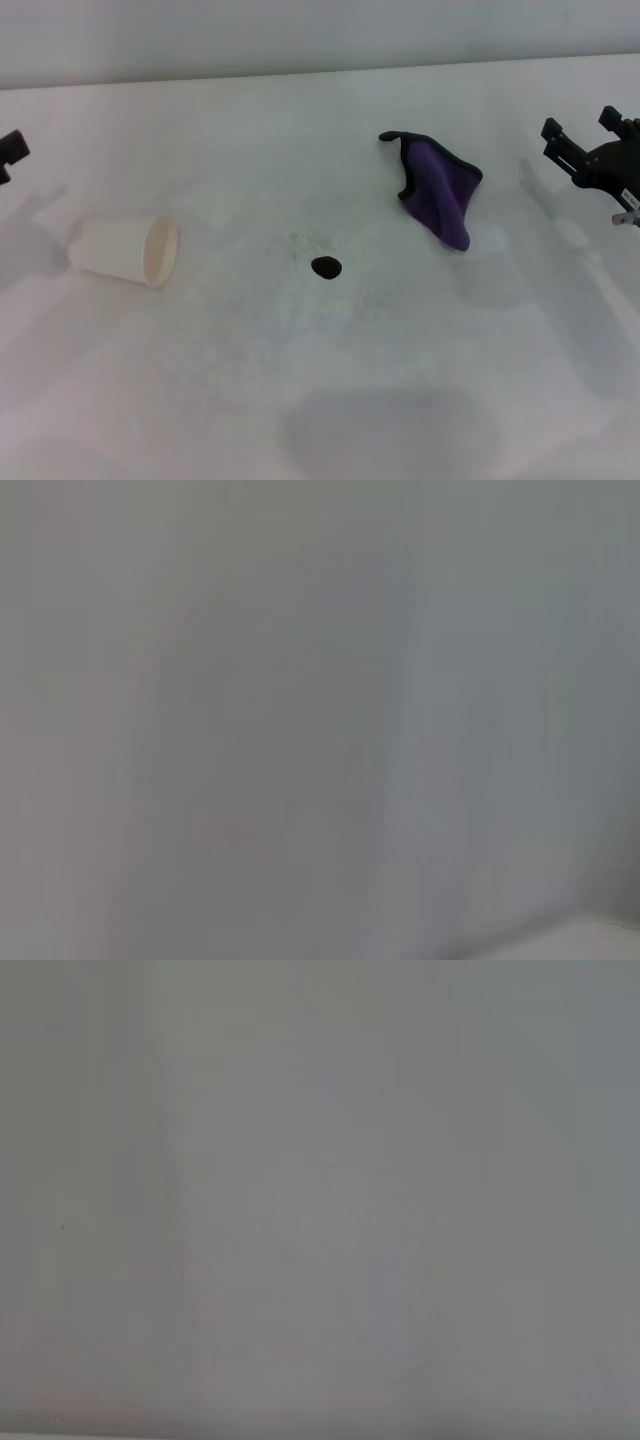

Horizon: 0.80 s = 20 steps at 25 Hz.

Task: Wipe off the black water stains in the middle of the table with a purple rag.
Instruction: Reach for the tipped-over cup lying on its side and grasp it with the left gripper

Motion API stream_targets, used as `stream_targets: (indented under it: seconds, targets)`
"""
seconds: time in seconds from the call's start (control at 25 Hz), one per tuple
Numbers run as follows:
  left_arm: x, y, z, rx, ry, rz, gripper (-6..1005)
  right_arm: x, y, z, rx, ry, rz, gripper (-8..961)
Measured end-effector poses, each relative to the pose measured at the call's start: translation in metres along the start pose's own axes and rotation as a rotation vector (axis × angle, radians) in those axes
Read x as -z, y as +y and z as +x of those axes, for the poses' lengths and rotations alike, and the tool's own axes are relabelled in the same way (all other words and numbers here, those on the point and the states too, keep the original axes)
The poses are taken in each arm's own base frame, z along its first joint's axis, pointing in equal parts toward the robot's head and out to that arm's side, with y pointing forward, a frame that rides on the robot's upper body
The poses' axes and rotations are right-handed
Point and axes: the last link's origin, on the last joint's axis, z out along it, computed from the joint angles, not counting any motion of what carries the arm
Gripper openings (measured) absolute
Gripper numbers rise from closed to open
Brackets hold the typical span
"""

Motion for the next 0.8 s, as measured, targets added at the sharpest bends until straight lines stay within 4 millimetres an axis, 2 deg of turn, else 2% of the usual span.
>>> stream_targets:
  seconds: [0.4, 0.8]
  targets:
    - [0.005, -0.009, 0.034, -0.360, -0.363, -0.212, 875, -0.004, 0.001, -0.003, 0.004, -0.009, -0.005, 870]
    - [-0.003, -0.008, 0.065, -0.523, -0.688, -0.256, 875, -0.003, -0.001, -0.002, -0.009, -0.006, 0.009, 870]
